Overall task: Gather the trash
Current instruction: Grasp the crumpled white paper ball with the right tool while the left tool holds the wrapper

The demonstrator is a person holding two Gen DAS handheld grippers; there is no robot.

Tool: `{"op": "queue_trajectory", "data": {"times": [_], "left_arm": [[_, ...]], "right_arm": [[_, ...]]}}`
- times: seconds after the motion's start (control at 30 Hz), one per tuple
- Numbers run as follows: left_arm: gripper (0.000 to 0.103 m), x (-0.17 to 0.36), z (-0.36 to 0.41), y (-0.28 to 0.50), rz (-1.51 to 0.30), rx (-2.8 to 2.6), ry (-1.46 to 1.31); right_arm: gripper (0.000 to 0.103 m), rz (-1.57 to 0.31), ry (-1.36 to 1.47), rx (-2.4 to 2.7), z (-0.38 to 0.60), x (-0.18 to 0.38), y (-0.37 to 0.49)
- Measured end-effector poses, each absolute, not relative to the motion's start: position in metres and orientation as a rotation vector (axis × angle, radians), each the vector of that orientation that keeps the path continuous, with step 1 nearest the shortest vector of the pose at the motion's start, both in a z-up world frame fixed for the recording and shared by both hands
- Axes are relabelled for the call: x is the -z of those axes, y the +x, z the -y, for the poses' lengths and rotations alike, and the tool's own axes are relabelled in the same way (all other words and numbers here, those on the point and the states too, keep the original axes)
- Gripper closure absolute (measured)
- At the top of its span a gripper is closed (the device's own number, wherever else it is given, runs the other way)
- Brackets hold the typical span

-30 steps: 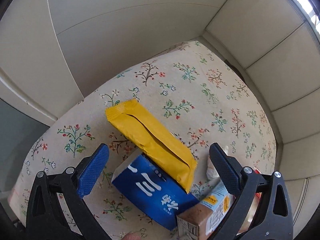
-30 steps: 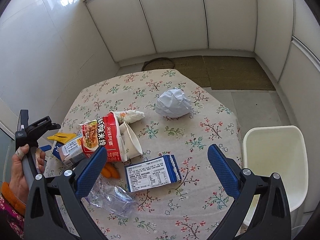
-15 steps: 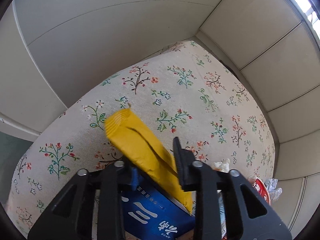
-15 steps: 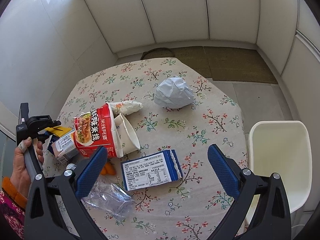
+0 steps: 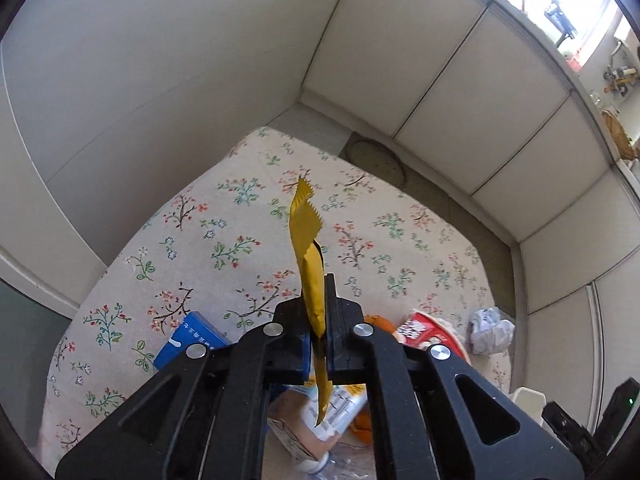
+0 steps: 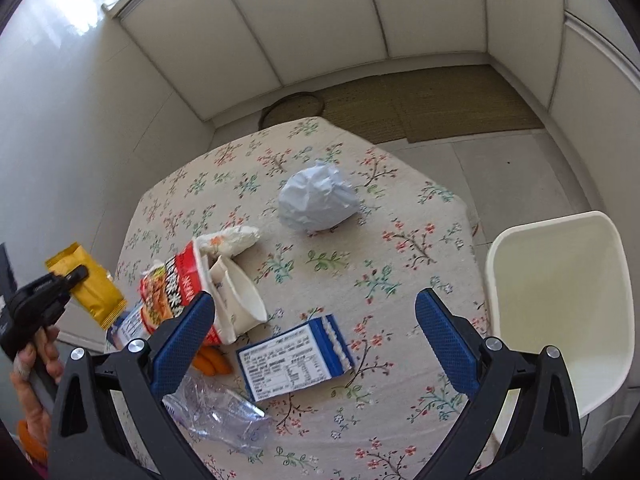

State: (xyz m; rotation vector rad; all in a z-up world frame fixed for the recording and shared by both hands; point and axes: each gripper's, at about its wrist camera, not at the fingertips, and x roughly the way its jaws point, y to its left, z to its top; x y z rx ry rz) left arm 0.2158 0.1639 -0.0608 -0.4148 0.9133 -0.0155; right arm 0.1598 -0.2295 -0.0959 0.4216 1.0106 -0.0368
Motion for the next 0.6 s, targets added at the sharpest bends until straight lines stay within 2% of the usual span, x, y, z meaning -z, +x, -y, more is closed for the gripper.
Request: {"op": "queue_trajectory", "data": {"times": [0.3, 0.6], "left_arm": [[0.099, 0.012, -0.127, 0.184, -0.794, 0.156, -0.383], [0.099, 0.02, -0.128, 0.182, -0.811, 0.16, -0.387]], "right_arm": [[0.006, -1.125, 0.493, 0.13, 0.235, 0.123, 0.25], [0.006, -1.185, 0.485, 0.181, 0.222, 0.161, 0.298]]}}
